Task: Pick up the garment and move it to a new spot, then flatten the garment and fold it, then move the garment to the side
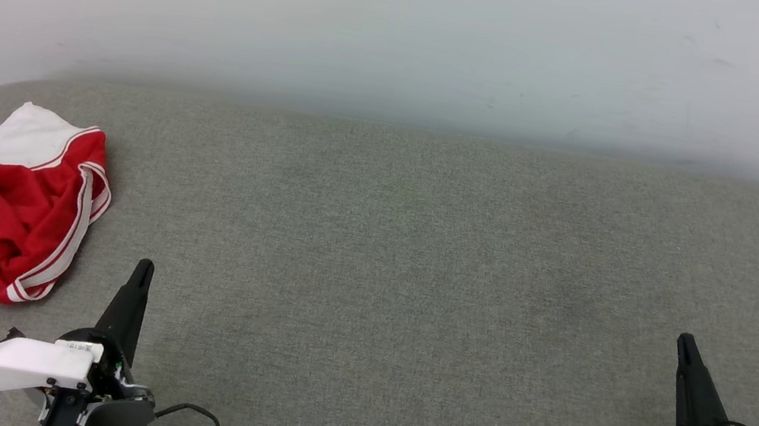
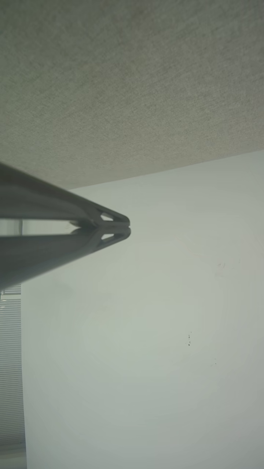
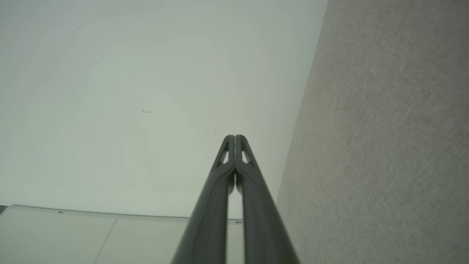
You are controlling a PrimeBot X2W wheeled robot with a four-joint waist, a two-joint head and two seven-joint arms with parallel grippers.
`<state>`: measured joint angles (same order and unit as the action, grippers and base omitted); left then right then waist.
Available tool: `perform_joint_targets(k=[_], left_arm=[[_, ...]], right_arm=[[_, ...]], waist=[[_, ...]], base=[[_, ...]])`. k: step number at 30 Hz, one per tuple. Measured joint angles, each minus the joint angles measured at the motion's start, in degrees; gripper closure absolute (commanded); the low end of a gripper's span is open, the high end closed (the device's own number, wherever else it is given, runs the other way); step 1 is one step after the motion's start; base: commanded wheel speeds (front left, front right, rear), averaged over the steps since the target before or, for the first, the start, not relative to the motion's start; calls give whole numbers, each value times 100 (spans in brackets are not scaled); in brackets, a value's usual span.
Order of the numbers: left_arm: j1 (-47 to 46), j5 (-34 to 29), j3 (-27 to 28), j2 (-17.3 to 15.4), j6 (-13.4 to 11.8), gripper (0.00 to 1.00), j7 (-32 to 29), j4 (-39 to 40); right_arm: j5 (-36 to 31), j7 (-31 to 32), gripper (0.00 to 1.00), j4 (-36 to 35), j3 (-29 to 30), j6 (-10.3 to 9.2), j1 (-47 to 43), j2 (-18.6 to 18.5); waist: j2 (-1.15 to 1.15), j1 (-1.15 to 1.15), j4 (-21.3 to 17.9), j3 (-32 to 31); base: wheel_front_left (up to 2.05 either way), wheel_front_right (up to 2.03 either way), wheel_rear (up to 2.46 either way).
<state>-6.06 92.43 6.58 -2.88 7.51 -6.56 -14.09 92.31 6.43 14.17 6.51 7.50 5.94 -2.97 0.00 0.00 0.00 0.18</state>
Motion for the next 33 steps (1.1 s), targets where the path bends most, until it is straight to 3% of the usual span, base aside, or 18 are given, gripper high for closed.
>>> perform_joint_targets(k=[22,23,33], left_arm=[[0,1,0,0,0,100,0,0],[0,1,0,0,0,0,0,0],[151,0,-255,13,-4,0,188,64]], right_arm=[[0,0,100,0,0,0,0,0],[0,0,0,0,0,0,0,0],[-48,-198,0,-48,-94,-1,-188,8]], waist=[[0,0,0,0],[0,0,0,0],[0,0,5,-10]], base=[[0,0,0],[0,0,0],[0,0,0]])
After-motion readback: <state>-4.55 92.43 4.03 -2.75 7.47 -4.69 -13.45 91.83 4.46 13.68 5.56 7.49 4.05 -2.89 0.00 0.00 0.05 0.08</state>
